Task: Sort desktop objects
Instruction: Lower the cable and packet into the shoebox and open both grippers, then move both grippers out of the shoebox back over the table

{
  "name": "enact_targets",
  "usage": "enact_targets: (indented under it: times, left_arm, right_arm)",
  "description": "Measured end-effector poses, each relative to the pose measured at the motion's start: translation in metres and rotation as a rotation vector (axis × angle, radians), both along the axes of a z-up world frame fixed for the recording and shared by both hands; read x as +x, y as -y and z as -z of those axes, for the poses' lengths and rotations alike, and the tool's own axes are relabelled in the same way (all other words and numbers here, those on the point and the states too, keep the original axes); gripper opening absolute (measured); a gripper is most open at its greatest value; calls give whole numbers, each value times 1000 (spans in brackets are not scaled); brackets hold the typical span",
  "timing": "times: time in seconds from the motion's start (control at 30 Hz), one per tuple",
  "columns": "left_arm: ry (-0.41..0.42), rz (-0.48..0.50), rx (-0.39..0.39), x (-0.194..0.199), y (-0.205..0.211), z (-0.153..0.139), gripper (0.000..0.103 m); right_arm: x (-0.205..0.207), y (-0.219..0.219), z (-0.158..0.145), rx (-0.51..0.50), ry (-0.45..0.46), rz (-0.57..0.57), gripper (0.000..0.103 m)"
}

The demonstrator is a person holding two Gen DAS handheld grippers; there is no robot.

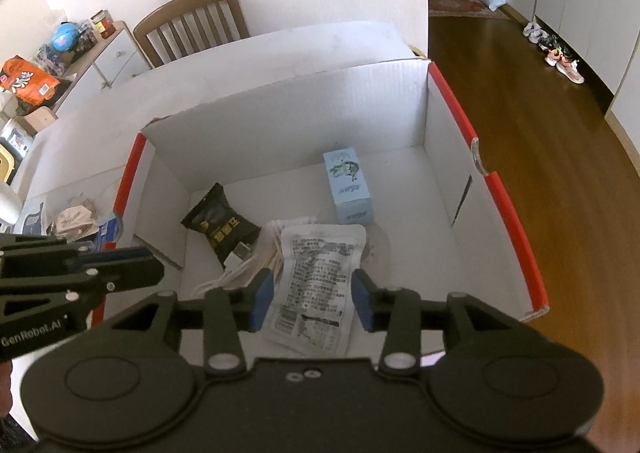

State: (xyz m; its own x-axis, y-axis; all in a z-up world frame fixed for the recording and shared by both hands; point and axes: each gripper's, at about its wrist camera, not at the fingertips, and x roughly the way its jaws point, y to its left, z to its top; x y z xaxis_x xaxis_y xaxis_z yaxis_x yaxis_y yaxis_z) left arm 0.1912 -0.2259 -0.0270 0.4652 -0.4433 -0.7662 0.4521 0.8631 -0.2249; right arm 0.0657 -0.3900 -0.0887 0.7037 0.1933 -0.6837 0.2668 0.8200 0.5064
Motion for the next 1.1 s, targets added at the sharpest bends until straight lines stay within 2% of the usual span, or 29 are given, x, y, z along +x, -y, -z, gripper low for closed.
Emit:
enact_targets:
  times: [0.1,0.3,0.5,0.63,0.9,1.0,1.07,1.1]
  left_arm:
    - [4,-17,-2,-5,-5,-1,8]
    - [9,-30,2,-13,-16,-3,9]
    - [15,-13,-14,-17,-32,-6,9]
    - [41,-11,7,-20,-44,-9,10]
    - [66,6,-13,-26,-79,-19,14]
    - [69,-7,-14,-25,-98,-19,29]
    - [69,-9,-19,-25,-110,-19,51]
    - [71,-12,-20,-26,-117,-19,57]
  right_arm:
    - [-3,-3,-2,-12,6,-11,49]
    - [-9,-12,-10,-31,28,-20,64]
    - [-12,-20,-15,-26,20,6,70]
    - [-14,-34,-23,-15,26,8,70]
    - [-11,-67,-49,-18,53,11,70]
    - [-4,-85,-56,-18,53,-9,70]
    - [1,-96,-60,-18,50,-17,70]
    - [4,-102,-63,-16,49,-20,70]
